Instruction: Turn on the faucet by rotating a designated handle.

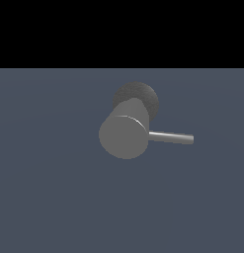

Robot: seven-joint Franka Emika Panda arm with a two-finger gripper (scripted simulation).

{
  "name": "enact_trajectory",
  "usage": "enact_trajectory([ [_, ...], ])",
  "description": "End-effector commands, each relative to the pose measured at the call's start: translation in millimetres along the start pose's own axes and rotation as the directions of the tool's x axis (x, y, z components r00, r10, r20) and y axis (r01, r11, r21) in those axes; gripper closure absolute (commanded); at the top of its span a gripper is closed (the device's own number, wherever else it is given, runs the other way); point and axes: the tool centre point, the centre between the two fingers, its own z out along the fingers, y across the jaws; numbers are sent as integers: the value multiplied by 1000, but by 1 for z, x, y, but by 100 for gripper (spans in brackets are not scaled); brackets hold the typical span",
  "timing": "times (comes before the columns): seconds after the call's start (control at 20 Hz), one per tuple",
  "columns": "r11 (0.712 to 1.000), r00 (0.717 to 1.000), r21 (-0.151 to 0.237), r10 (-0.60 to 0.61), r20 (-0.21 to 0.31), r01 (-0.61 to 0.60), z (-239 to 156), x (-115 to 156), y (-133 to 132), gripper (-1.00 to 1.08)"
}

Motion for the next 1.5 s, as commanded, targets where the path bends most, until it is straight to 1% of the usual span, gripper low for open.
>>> enact_trajectory([
  [0.0,1000,1000,0,0,0,0,0,0,0,108],
  [0.15,1000,1000,6,-3,-2,3,-1,0,1,108],
  [0.4,999,999,31,-27,-23,28,-10,1,-1,108],
  [0.55,998,998,40,-54,-42,56,-17,3,-9,108],
  [0.75,993,992,42,-104,-68,107,-24,5,-26,108],
  [1.05,987,985,50,-150,-84,154,-25,6,-42,108],
  [1.25,984,984,74,-155,-93,162,-26,6,-44,108],
  [1.45,980,983,118,-151,-105,163,-28,6,-42,108],
])
